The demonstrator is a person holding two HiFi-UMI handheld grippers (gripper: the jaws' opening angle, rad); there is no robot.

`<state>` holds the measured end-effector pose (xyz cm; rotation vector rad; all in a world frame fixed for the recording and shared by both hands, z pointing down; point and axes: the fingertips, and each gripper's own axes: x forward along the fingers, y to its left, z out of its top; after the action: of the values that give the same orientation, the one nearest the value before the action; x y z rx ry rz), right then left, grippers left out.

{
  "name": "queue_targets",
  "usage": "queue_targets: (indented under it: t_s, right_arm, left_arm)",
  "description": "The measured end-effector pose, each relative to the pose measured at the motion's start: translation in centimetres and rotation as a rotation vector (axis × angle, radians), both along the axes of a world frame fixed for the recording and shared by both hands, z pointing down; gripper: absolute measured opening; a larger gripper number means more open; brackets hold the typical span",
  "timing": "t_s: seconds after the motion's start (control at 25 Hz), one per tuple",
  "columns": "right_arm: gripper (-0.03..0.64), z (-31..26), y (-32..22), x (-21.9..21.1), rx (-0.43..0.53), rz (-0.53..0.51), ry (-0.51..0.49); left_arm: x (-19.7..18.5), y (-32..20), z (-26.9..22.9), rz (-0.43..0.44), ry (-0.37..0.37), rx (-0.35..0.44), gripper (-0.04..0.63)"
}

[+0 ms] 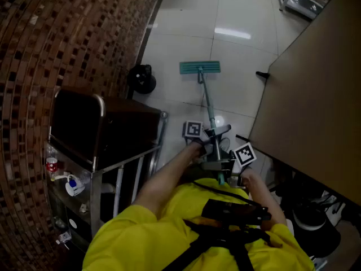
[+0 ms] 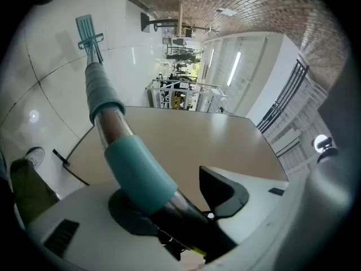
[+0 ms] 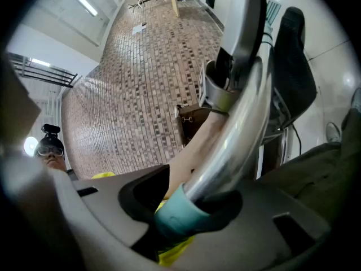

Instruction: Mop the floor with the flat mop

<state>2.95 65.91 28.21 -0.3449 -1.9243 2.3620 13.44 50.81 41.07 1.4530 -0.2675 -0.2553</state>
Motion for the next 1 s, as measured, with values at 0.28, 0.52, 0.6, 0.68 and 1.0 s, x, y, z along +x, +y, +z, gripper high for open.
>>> queue_targets:
  t_s: [0.28,0.52,0.6,0.68,1.0]
  right_arm:
    - [0.138,3.2,-11.4,1.4,0.013,-0.065,0.033]
    - [0.138,5.3,-23.3,-2.0,-0.003,-0.084,0.044]
    - [0.138,6.9,-27.9,-4.1,0.002,-0.085,0.035]
    - [0.138,8.8,-32.0,-6.4,-0.002,-0.081,0.038]
    - [0.138,15.8,-44.8,-11.2,-0.016,-0.041,0.062]
  left_arm:
    - [0.4,-11.7,2.7,-0.026,0.011,0.002,0.224]
    - [-3.2,-23.8,5.0,-0.061,0.015,-0.016,0.224]
    - [-5.1,-28.4,7.0,-0.061,0.007,-0.002,0.225]
    - [-7.1,-32.7,9.2,-0.046,-0.004,0.040,0.225]
    - [-11.4,-44.7,15.5,-0.021,0.048,-0.014,0.227]
